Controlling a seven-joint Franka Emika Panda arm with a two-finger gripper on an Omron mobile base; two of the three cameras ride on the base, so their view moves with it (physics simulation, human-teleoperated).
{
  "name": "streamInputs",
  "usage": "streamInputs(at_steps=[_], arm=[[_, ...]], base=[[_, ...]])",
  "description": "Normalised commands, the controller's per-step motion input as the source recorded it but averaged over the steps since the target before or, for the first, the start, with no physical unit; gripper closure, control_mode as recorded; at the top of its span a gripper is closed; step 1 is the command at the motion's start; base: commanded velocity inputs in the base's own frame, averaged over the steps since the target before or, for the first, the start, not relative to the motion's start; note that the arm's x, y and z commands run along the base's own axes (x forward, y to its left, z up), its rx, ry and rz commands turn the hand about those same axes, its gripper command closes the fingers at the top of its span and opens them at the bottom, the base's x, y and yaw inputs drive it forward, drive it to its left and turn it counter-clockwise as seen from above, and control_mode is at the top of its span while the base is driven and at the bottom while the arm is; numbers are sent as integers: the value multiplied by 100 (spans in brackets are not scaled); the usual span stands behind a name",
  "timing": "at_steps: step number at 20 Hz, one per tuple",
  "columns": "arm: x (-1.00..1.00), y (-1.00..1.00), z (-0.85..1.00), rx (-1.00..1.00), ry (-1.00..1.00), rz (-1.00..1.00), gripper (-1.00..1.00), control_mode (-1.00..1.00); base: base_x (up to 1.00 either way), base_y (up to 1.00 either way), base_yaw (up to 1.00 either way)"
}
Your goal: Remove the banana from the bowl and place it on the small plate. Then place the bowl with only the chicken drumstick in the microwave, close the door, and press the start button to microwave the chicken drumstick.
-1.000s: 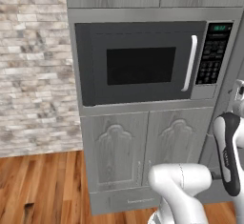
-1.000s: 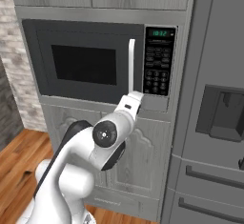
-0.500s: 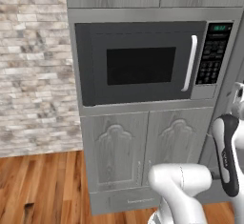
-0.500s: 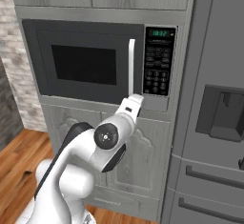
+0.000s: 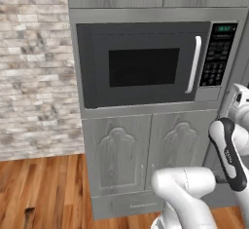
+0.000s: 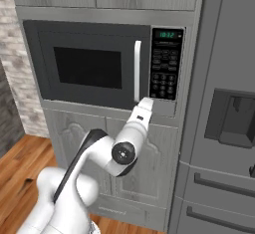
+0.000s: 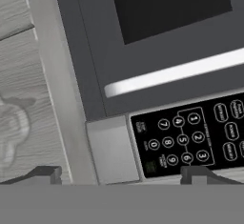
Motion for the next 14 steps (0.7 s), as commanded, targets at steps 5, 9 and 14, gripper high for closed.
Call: streamInputs(at_steps=[5,9,14], arm=[[16,-51,5,0,-3,0,-100,-100],[2,-52,0,6,0,0,-100,-100],[37,15,-2,1,0,4,-100,-100]], base=[[0,0,0],[0,0,0],[0,0,0]])
